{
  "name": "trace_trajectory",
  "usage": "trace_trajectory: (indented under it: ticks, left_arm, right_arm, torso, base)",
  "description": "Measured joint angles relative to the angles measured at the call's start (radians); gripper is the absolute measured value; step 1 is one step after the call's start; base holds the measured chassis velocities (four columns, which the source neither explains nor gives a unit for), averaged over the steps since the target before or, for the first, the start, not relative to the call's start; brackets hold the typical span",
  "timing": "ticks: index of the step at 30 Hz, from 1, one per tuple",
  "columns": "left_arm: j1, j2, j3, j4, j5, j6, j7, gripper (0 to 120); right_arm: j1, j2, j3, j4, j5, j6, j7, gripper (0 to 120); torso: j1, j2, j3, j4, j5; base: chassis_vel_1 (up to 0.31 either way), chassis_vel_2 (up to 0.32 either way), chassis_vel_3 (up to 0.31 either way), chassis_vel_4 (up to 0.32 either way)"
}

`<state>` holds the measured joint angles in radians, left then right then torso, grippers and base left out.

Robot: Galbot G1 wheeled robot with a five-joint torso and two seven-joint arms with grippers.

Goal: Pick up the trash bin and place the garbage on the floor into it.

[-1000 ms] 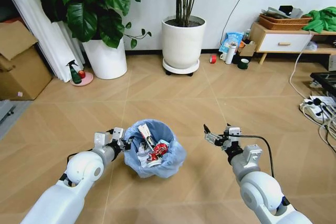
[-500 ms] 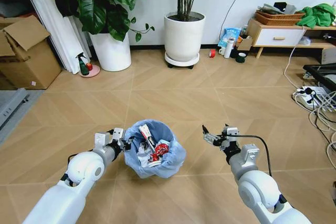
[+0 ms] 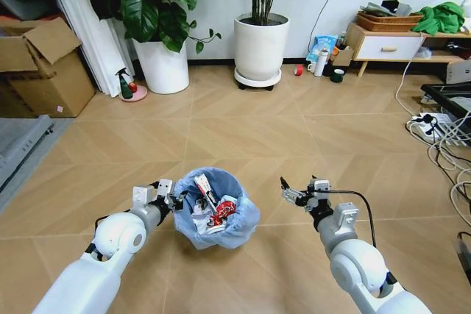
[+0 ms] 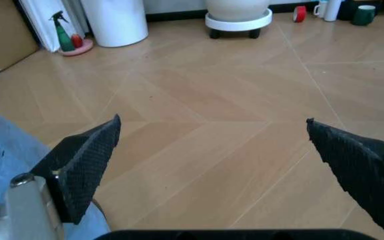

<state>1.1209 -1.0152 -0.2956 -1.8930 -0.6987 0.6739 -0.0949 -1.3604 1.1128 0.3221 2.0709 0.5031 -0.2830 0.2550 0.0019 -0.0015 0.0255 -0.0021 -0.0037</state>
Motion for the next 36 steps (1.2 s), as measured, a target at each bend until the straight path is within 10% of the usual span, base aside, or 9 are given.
trace_trajectory:
  ticks: [36]
  left_arm:
    - [0.017, -0.003, -0.008, -0.018, 0.011, -0.002, -0.003, 0]
  right_arm:
    - [-0.034, 0.011, 0.016, 0.017, -0.006, 0.010, 0.002, 100]
  torso:
    - [0.000, 0.000, 0.000, 0.0000, 0.0003]
  base:
    - [0.190, -0.065, -0.189, 0.067]
